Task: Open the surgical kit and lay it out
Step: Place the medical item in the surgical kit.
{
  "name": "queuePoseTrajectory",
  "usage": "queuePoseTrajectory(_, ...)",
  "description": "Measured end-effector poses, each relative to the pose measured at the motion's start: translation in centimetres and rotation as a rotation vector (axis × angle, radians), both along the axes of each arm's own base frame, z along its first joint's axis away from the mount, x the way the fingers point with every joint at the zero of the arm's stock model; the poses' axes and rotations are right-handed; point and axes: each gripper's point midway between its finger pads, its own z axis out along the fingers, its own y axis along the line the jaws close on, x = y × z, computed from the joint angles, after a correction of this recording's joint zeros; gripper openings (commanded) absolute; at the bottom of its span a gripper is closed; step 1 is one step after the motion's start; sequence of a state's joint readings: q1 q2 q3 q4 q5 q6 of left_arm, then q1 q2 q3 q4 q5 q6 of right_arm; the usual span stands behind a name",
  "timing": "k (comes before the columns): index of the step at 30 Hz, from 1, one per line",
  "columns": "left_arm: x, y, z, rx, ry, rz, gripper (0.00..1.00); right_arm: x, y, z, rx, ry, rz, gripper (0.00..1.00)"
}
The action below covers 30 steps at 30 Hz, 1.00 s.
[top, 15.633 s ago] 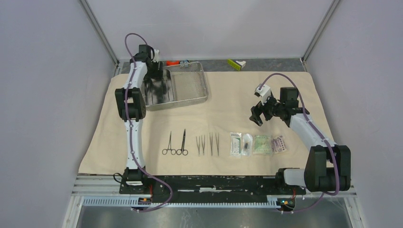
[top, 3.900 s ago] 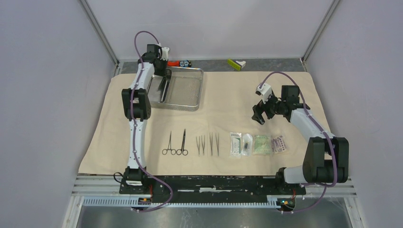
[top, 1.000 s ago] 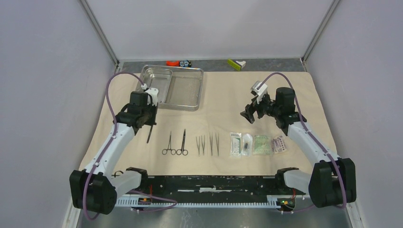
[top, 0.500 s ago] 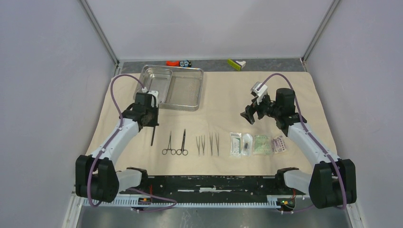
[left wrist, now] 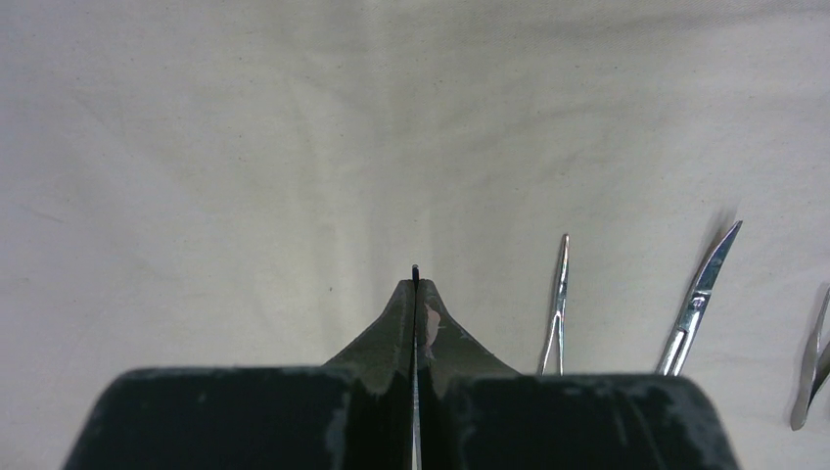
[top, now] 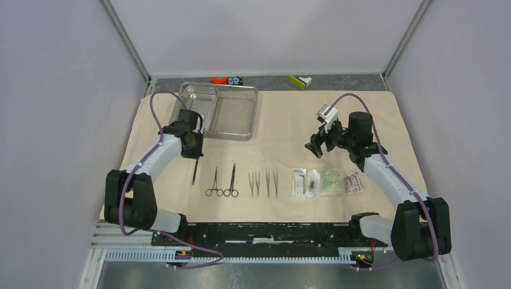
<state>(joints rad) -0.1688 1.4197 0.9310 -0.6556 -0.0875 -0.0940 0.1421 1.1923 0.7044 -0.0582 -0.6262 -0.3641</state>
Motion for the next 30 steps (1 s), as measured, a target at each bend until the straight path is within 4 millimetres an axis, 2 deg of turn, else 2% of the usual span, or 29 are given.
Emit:
queuePoseTrajectory(5, -0.8, 0.1, -0.2, -0.004, 0.053, 0.008, 0.02, 0.0, 0.0, -0.2, -0.004, 0.005, 0.000, 0.97)
queuePoseTrajectory(13, -2.4, 0.4, -2.5, -0.044, 0.195, 0.060, 0.02, 0.1, -0.1, -0.3, -0.008, 0.002, 0.001, 0.97)
queuePoseTrajectory(16, -2.7, 0.6, -2.8, -0.055, 0.221, 0.073, 0.02, 0.1, -0.1, -0.3, -0.009, 0.001, 0.002, 0.97)
queuePoseTrajectory(23, -1.7, 0.4, -2.3, -0.070, 0.212, 0.069, 0.02, 0.1, 0.0, -0.5, -0.010, 0.007, 0.003, 0.97)
queuePoseTrajectory(30, -1.7, 0.4, -3.4, -0.061, 0.252, 0.062, 0.02, 0.1, 0.0, -0.6, -0.010, 0.012, 0.003, 0.97)
